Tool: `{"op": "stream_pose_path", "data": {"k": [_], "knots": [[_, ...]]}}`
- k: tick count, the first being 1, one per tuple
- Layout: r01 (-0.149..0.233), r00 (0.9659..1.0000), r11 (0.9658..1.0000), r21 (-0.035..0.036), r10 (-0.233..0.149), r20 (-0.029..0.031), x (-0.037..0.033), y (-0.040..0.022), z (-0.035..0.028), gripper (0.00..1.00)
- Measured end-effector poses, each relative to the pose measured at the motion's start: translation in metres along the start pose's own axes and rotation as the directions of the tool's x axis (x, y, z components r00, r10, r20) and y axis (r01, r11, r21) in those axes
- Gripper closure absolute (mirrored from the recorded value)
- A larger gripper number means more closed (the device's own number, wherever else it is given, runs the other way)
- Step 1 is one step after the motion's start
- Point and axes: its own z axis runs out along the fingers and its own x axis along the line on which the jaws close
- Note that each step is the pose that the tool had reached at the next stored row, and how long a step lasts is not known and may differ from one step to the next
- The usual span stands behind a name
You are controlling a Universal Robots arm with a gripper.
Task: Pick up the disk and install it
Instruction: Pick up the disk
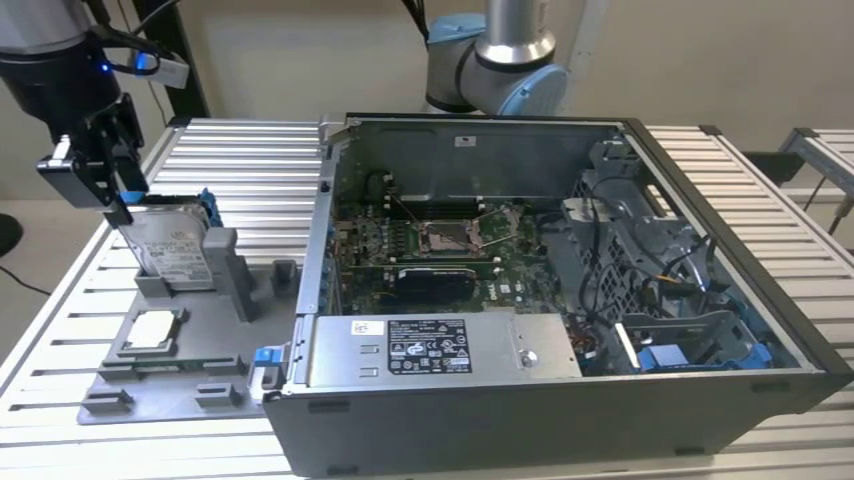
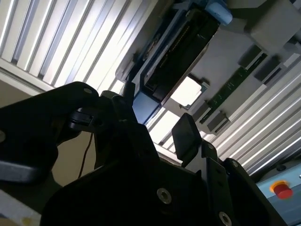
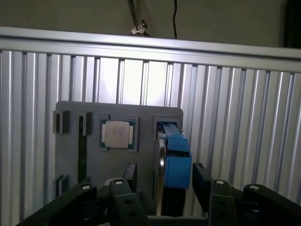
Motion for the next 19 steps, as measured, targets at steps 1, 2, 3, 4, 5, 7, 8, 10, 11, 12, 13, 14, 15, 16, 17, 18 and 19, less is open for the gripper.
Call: {"op": "stream_pose_path", "data": {"k": [1, 2, 3, 4, 5, 7, 8, 10, 11, 12, 13, 14, 15, 16, 17, 18, 19], "knots": [[0.0, 1.0, 1.0, 0.0001, 0.0, 0.0007, 0.0, -0.0001, 0.001, 0.0], [0.0, 1.0, 1.0, 0.0, 0.0, 0.0014, 0.0, -0.0002, 0.0021, 0.0], [0.0, 1.0, 1.0, 0.0001, 0.0, 0.0024, 0.0, -0.0002, 0.0032, 0.0], [0.0, 1.0, 1.0, 0.0003, 0.0, 0.0038, 0.0, -0.0003, 0.0045, 0.0], [0.0, 1.0, 1.0, 0.0003, 0.0, 0.0052, -0.0001, -0.0002, 0.0057, 0.0], [0.0, 1.0, 1.0, 0.0005, 0.0, 0.0081, -0.0002, -0.0003, 0.0081, 0.0], [0.0, 1.0, 1.0, 0.0007, 0.0, 0.0095, -0.0003, -0.0003, 0.0094, 0.0], [0.0, 0.9999, 1.0, 0.0007, 0.0, 0.0113, -0.0004, -0.0004, 0.0117, 0.0], [-0.001, 0.9999, 1.0, 0.0007, 0.001, 0.0116, -0.0005, -0.0004, 0.0127, 0.0], [-0.003, 0.9999, 1.0, 0.0008, 0.003, 0.012, -0.0007, -0.0004, 0.0137, 0.0], [-0.006, 0.9999, 1.0, 0.0007, 0.006, 0.0121, -0.001, -0.0004, 0.0145, 0.0], [-0.012, 0.9999, 0.9999, 0.0006, 0.012, 0.0121, -0.0013, -0.0004, 0.0154, 0.0], [-0.019, 0.9998, 0.9998, 0.0007, 0.019, 0.0122, -0.0016, -0.0005, 0.0165, 0.0], [-0.025, 0.9996, 0.9997, 0.0007, 0.025, 0.0122, -0.0019, -0.0005, 0.0175, 0.0], [-0.031, 0.9994, 0.9995, 0.0007, 0.031, 0.0122, -0.0022, -0.0005, 0.0185, 0.0], [-0.035, 0.9993, 0.9994, 0.0007, 0.035, 0.0122, -0.0023, -0.0005, 0.0194, 0.0], [-0.038, 0.9992, 0.9993, 0.0007, 0.038, 0.0123, -0.0024, -0.0005, 0.0202, 0.0]]}}
